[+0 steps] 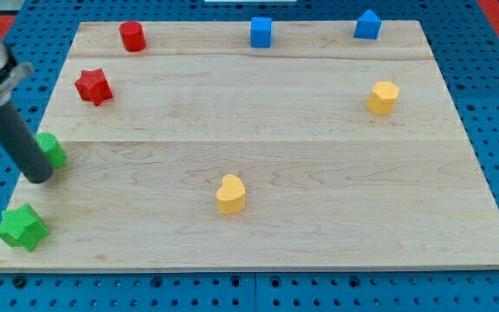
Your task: Move green star closer to the yellow heart
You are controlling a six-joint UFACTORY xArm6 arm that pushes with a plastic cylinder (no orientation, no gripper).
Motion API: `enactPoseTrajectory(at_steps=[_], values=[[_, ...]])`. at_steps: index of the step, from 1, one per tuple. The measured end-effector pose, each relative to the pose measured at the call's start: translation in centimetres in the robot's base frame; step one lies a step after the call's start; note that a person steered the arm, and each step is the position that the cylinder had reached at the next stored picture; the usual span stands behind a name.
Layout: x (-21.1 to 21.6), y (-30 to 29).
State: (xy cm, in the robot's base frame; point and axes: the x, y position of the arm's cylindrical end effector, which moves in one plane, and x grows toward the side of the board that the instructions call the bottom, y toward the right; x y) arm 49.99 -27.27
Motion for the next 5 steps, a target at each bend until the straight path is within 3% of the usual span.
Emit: enactPoseTrajectory(at_steps=[4,5], values=[[7.3,-2.7],[7.3,1.3]])
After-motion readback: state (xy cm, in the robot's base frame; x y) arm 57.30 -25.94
